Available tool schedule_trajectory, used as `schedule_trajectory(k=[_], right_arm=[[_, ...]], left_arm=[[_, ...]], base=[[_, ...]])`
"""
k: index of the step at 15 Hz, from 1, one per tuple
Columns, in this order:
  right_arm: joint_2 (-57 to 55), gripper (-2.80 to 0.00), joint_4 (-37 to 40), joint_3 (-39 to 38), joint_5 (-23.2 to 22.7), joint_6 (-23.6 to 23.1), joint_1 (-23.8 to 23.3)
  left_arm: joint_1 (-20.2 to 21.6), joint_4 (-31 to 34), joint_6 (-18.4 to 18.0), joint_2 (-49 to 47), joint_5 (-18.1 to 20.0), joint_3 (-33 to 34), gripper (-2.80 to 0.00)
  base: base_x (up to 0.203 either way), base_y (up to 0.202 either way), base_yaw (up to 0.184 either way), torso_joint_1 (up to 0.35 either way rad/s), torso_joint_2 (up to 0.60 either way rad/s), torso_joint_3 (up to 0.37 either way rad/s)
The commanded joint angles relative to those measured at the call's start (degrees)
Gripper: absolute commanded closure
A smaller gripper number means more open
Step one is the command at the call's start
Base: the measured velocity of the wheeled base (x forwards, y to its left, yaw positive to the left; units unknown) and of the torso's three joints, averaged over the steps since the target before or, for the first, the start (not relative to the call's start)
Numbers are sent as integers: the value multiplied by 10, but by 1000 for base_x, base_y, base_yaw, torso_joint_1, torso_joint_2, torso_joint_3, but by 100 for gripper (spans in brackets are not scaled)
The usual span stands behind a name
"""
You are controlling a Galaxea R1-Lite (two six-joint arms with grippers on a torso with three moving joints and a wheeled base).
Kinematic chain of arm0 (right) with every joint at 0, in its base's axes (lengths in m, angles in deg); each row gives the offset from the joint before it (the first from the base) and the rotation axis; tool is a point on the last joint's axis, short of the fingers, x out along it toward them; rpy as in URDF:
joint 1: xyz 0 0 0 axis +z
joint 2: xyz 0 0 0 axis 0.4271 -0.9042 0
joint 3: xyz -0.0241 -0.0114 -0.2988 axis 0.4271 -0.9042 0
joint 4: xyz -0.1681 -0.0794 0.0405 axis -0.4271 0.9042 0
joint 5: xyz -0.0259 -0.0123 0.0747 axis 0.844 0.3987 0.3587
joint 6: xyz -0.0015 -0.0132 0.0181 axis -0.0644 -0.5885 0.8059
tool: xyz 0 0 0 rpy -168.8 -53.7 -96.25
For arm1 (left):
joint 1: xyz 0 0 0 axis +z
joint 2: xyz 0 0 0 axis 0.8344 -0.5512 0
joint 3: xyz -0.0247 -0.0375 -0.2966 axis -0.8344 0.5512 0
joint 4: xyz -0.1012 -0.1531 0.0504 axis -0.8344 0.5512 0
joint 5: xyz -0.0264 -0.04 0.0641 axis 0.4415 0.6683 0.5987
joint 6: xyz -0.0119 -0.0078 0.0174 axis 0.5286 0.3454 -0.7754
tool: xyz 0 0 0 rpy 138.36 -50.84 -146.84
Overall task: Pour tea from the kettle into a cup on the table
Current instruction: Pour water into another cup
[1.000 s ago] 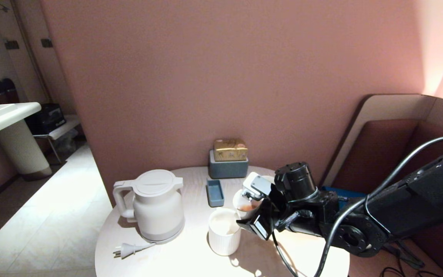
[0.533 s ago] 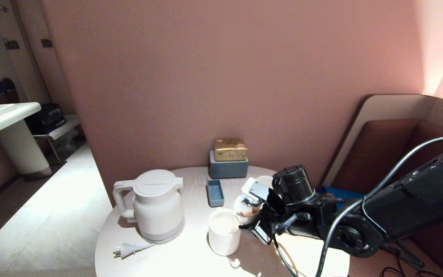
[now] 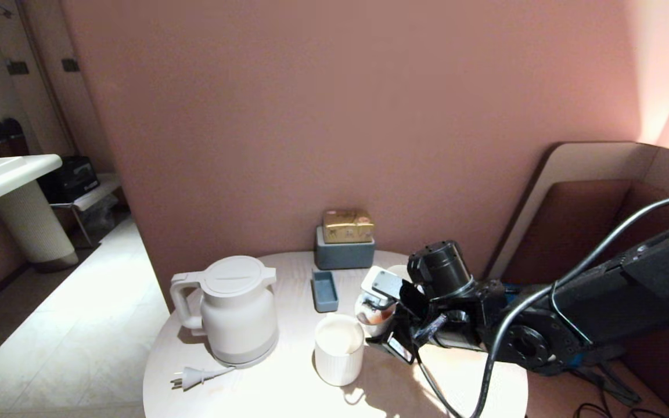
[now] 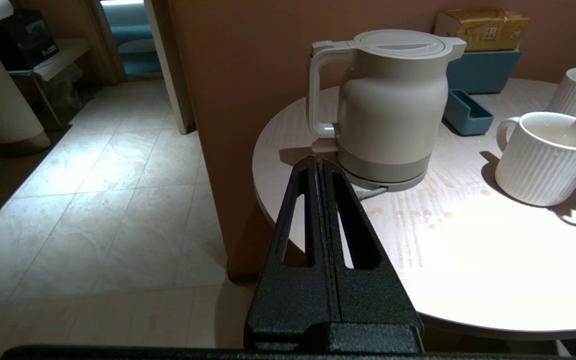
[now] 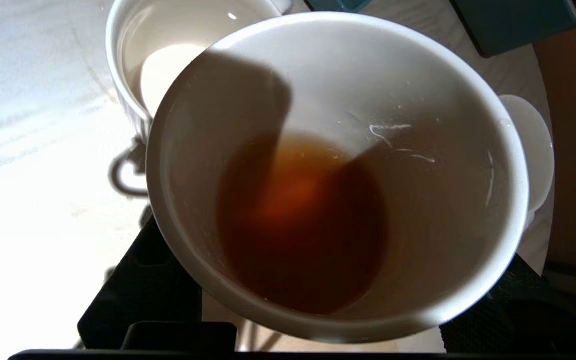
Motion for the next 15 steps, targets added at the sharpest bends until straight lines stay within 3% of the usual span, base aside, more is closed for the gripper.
schedule_trajectory(k=[1, 15], right_arm=[[14, 0, 25, 16, 2, -22, 0], [-11, 0, 31, 50, 54, -93, 38]], left_arm=[[0, 0, 0, -1, 0, 0, 0], [0, 0, 0, -1, 0, 0, 0]], base=[[0, 0, 0, 0, 0, 0], [0, 0, 0, 0, 0, 0]])
